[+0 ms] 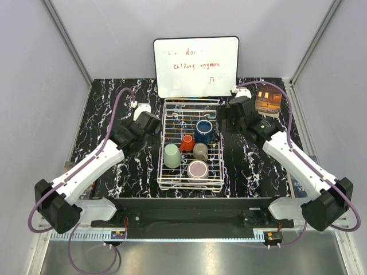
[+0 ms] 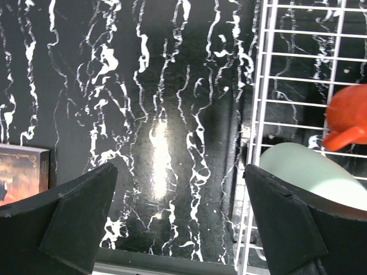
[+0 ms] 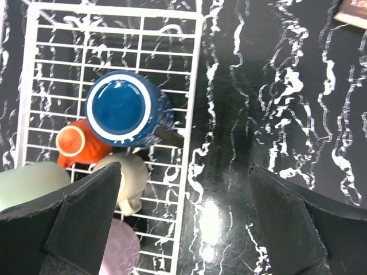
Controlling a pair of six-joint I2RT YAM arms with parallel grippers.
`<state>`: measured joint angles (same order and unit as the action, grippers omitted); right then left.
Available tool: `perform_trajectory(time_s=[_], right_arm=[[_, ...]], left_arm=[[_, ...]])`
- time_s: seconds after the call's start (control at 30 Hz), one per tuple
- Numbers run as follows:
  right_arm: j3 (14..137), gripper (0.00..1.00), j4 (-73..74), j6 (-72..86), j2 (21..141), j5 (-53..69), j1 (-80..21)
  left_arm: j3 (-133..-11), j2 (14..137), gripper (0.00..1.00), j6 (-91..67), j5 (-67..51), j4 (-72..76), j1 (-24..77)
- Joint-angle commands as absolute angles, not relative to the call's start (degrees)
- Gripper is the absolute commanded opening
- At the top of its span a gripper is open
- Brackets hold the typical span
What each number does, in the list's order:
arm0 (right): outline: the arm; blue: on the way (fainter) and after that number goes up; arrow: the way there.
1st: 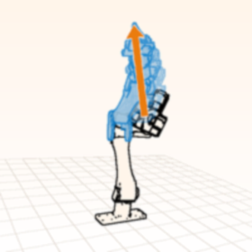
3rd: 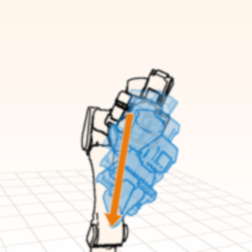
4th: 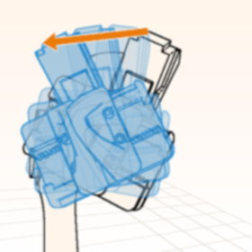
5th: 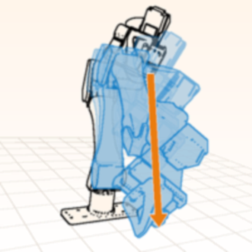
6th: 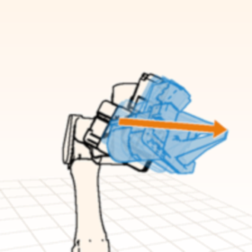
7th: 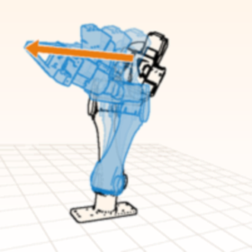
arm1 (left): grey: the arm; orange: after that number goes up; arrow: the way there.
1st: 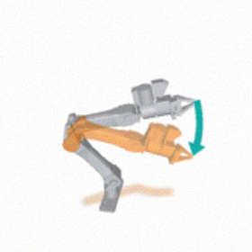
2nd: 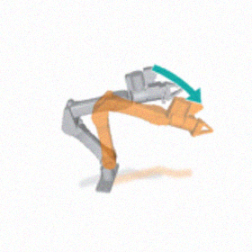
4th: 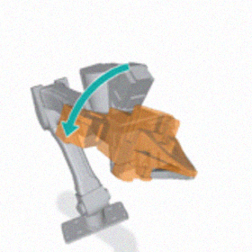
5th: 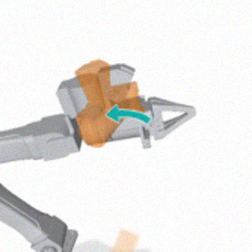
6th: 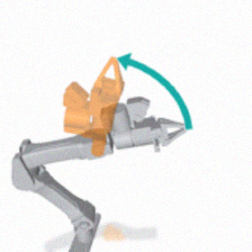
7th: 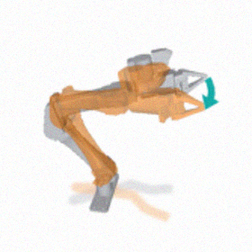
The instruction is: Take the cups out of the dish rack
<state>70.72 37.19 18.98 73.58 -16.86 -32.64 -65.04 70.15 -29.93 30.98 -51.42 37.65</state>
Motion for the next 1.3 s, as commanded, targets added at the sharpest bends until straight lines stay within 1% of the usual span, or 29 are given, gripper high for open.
perform_trajectory(time_s=[0.0, 0.23, 0.47, 0.63, 0.8, 1.27], right_arm=[[72.77, 1.00, 35.33, 19.51, 74.26, -12.66, -32.78], [78.04, 1.00, 34.98, 21.36, 81.82, -8.53, -33.22], [85.77, 0.99, 35.86, 19.78, 90.52, -7.65, -33.84], [89.02, 1.00, 37.08, 19.77, 95.44, -7.38, -34.01], [90.35, 1.00, 38.41, 20.13, 99.22, -6.59, -34.01], [90.97, 1.00, 38.67, 19.51, 103.97, -5.19, -34.54]], left_arm=[[-68.29, 70.75, 0.99, -29.97, 32.87, -50.01, 38.76], [-67.68, 69.88, 0.99, -28.92, 29.27, -48.78, 38.93], [-66.36, 67.59, 0.99, -27.86, 28.39, -48.34, 38.85], [-65.57, 66.53, 0.99, -27.60, 27.77, -48.34, 38.85], [-64.78, 65.66, 0.99, -27.42, 27.86, -48.51, 38.85], [-63.81, 66.62, 0.99, -27.77, 27.86, -48.34, 38.85]])
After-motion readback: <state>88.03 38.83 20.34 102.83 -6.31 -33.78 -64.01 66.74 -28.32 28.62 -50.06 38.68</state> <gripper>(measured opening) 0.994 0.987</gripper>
